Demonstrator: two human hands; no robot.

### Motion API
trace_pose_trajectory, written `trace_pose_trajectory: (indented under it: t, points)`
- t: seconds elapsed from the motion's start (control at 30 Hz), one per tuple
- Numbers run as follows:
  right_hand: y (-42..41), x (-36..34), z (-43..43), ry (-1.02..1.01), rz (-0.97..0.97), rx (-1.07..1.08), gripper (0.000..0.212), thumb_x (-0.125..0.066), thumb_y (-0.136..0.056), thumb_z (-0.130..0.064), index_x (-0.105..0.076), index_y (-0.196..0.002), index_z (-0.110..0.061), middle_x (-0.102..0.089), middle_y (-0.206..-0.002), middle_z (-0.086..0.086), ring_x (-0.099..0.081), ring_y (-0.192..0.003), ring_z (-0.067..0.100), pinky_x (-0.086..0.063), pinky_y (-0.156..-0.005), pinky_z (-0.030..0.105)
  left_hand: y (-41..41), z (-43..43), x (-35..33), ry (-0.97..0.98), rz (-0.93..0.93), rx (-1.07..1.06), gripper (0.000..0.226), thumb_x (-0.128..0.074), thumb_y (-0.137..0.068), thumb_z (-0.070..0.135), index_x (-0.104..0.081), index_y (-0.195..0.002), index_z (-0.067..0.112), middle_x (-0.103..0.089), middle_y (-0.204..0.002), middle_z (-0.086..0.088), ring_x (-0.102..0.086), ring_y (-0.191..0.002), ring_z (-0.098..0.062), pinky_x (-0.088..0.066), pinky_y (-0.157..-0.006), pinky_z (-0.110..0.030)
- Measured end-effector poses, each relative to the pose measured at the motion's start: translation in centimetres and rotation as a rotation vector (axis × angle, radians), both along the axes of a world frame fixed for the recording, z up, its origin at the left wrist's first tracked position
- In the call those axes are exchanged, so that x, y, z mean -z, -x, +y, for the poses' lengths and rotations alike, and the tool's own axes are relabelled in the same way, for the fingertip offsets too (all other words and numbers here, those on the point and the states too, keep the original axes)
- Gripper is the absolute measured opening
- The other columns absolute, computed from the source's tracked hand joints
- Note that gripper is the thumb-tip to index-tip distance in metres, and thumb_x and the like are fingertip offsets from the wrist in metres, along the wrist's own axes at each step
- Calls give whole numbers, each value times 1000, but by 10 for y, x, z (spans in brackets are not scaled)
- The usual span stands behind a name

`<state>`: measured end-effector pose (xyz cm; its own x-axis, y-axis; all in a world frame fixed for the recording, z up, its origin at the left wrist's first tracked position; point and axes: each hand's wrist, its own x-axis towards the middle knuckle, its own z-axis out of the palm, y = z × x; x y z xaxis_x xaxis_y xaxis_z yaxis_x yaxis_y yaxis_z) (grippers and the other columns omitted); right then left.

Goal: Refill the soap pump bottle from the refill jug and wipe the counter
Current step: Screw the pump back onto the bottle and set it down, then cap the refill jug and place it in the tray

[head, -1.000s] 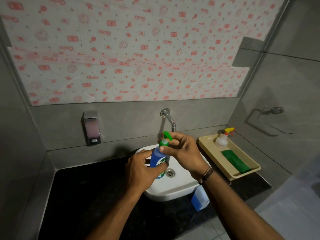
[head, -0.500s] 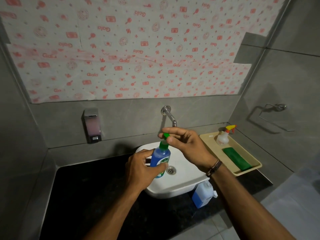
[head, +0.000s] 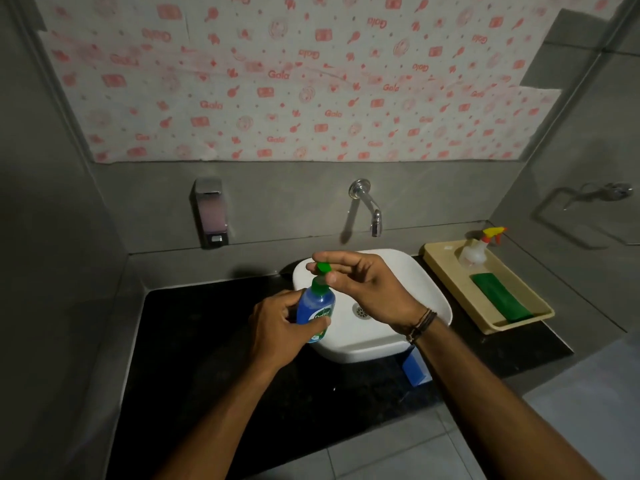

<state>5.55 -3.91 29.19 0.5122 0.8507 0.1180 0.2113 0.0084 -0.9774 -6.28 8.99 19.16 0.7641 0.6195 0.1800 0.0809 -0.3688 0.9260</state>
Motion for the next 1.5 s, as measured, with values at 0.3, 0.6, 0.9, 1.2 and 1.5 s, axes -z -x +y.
trace_pose_trajectory:
  t: [0.3,0.6,0.9,1.2,1.5]
  points:
    - [40,184,-4,310,66,327,44,-50,-92,20,-58,-132,3,-63,-135,21,-61,-119,29,-45,-112,43,29,19,108,186,81,-12,47,-98,-65,22,-78,-104,38,-81,-99,13,-77,-90,-7,-62,-76,-26]
    - [46,284,33,458,219,397,42,-66,-94,2,-57,-135,1,-69,-128,18,-64,-123,31,-47,-111,45,6,21,192,376,158,-70,51,-87,-70,-11,-73,-91,34,-79,-79,16,-73,-78,6,-53,-70,-9]
    - [32,320,51,561,232,433,45,-68,-93,-4,-60,-137,-4,-69,-130,15,-63,-122,23,-47,-105,28,-10,37,228,455,160,-50,38,-81,-56,10,-73,-89,27,-77,-73,13,-70,-70,9,-53,-67,-11]
    - [27,337,62,541,282,445,45,-67,-94,-3,-59,-138,-2,-67,-133,16,-60,-128,29,-44,-114,47,-17,46,252,477,203,-70,49,-84,-55,15,-75,-101,30,-79,-87,12,-73,-81,-1,-57,-75,-17]
    - [32,328,30,539,316,495,56,-73,-89,3,-53,-141,0,-64,-133,16,-60,-127,27,-46,-111,37,11,17,258,445,215,-354,94,-92,-59,-14,-53,-143,-2,-60,-139,-19,-60,-125,-34,-51,-105,-50]
